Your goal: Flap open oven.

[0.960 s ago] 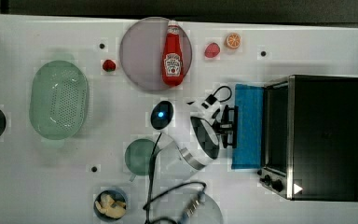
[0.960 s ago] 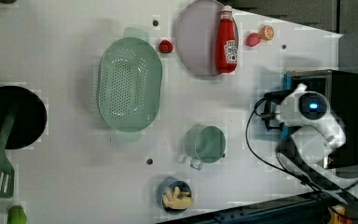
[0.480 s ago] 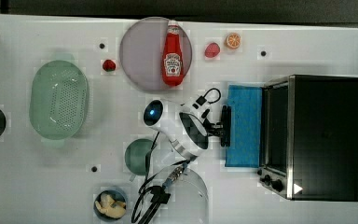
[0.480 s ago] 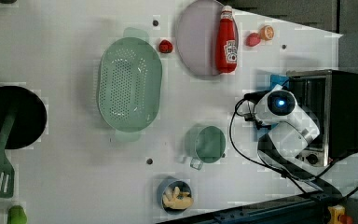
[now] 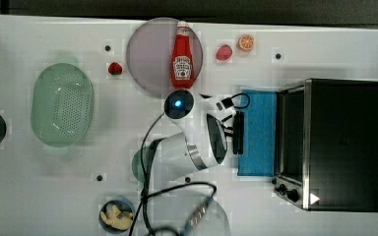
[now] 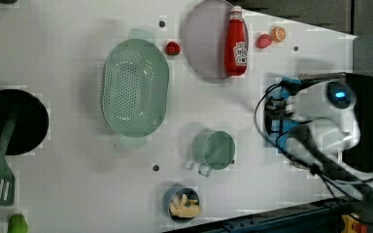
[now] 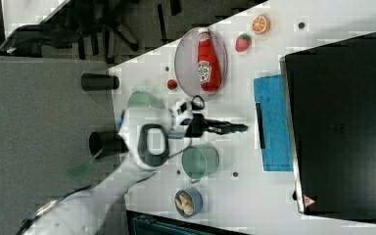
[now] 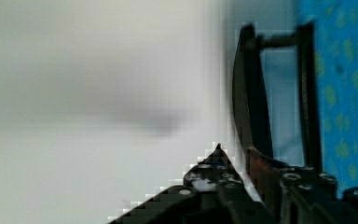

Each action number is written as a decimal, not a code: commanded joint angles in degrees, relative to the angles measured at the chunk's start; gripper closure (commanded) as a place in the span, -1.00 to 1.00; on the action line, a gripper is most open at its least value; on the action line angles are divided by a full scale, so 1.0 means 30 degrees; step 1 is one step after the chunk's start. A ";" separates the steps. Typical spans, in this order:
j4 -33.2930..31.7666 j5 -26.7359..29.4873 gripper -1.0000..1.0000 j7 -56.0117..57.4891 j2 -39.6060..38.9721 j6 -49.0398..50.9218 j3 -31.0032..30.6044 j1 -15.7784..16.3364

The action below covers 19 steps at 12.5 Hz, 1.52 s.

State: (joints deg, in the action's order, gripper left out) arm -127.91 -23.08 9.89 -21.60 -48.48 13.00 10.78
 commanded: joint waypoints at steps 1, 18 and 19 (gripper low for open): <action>0.1644 0.3937 0.65 -0.1330 0.4221 0.1020 0.0322 -0.0149; 0.9694 0.7196 0.65 -0.2296 0.8890 1.6408 0.0647 -0.0147; 0.9685 0.7197 0.65 -0.2296 0.8869 1.6407 0.0645 -0.0149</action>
